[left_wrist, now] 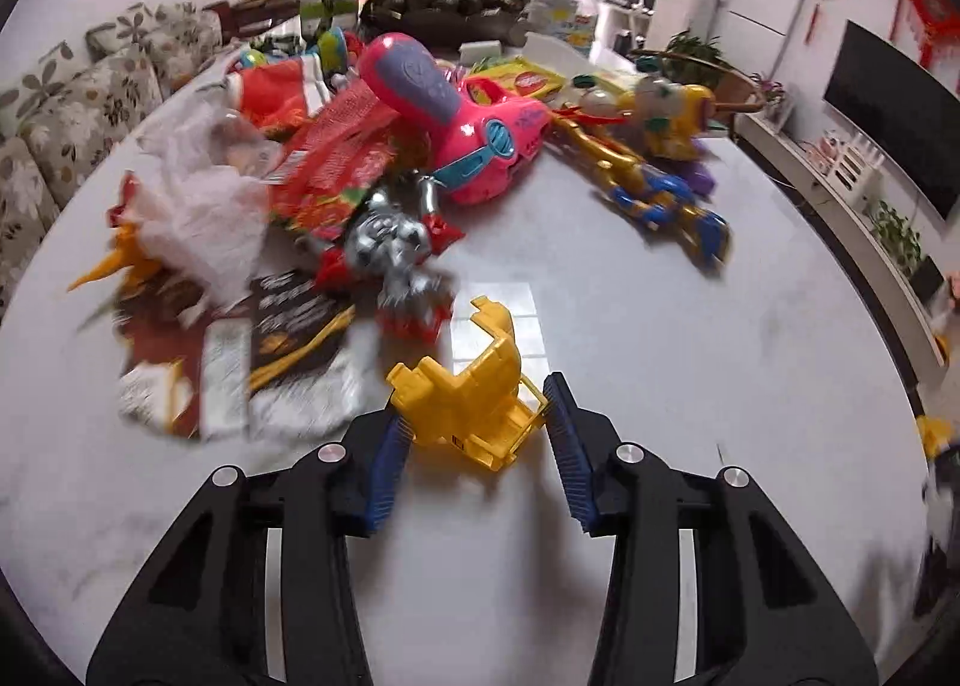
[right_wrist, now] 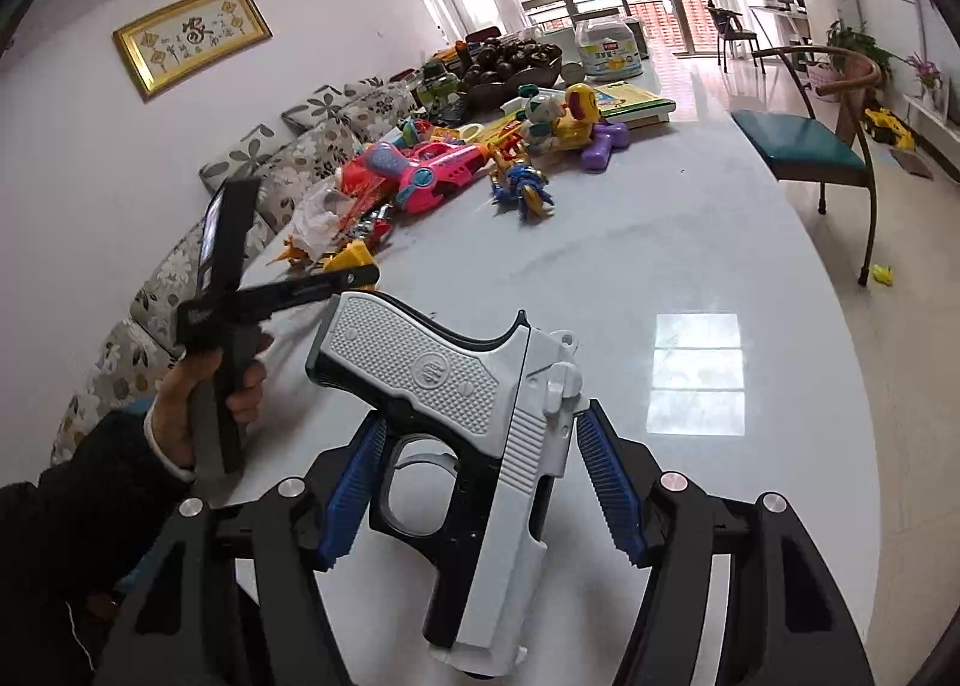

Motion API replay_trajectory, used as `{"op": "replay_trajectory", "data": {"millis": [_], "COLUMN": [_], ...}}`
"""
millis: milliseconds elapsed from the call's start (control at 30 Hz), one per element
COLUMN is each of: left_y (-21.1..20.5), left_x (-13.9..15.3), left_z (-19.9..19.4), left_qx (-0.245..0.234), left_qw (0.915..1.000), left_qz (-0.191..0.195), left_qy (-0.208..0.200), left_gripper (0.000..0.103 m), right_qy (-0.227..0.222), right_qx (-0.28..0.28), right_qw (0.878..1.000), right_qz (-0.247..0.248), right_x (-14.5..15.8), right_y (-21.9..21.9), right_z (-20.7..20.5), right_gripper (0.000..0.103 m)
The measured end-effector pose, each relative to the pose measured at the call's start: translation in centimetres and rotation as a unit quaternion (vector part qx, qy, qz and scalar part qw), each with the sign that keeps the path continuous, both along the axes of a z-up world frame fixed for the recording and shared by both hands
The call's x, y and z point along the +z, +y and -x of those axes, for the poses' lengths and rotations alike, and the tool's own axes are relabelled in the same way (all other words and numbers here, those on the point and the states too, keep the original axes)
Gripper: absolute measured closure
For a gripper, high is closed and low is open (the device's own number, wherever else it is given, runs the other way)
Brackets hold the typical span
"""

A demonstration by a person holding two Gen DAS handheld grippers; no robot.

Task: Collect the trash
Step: 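Carry the pistol and yellow piece into the trash bag and release both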

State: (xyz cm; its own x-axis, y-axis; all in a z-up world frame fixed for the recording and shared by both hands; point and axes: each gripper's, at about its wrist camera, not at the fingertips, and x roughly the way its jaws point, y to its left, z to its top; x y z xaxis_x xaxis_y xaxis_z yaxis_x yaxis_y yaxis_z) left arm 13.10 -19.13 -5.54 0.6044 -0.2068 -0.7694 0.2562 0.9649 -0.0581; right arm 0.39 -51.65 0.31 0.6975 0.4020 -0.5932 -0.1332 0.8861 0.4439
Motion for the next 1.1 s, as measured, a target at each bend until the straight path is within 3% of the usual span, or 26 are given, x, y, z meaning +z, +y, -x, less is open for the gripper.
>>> {"op": "replay_trajectory", "data": {"millis": [100,233,400,500,600,767,900,967,1000,1033,1100], "left_y": [1.5,4.6,7.8,9.9,11.8,13.5,14.5,14.4,14.3,14.1,13.8], "left_x": [2.3,5.9,6.3,3.6,-0.5,-8.3,-13.3,-15.9,-16.9,-18.3,-21.3], "left_z": [5.0,14.5,23.8,28.8,30.9,30.7,28.7,27.3,26.9,26.4,25.3], "left_qx": [-0.03,-0.078,-0.106,-0.118,-0.121,-0.111,-0.084,-0.068,-0.064,-0.056,-0.049], "left_qw": [0.999,0.9937,0.9899,0.9899,0.9918,0.9916,0.9903,0.9878,0.9855,0.9828,0.9749], "left_qz": [0.005,0.016,-0.004,-0.023,-0.024,-0.045,-0.035,-0.053,-0.061,-0.071,-0.091], "left_qy": [-0.033,-0.078,-0.094,-0.075,-0.032,0.05,0.105,0.13,0.145,0.161,0.197], "left_gripper": [0.06,0.06,0.06,0.06,0.06,0.06,0.06,0.059,0.055,0.036,0.022], "right_qy": [-0.007,-0.017,-0.025,-0.011,0.028,0.103,0.169,0.194,0.206,0.22,0.237], "right_qx": [0.017,0.051,0.102,0.126,0.143,0.163,0.162,0.161,0.164,0.167,0.165], "right_qw": [1.0,0.998,0.994,0.992,0.989,0.98,0.971,0.965,0.961,0.956,0.951], "right_qz": [-0.007,-0.015,-0.013,-0.004,-0.001,0.04,0.051,0.071,0.084,0.102,0.11], "right_x": [0.6,1.8,2.8,1.9,-0.9,-7.4,-13.9,-16.7,-17.9,-19.4,-21.4], "right_y": [1.8,5.5,11.5,14.8,17.6,21.2,23.0,23.8,24.2,24.6,24.9], "right_z": [1.3,3.7,7.9,10.4,12.0,12.4,10.6,9.4,8.8,8.2,7.3], "right_gripper": [0.039,0.039,0.039,0.039,0.039,0.039,0.039,0.039,0.037,0.036,0.025]}}
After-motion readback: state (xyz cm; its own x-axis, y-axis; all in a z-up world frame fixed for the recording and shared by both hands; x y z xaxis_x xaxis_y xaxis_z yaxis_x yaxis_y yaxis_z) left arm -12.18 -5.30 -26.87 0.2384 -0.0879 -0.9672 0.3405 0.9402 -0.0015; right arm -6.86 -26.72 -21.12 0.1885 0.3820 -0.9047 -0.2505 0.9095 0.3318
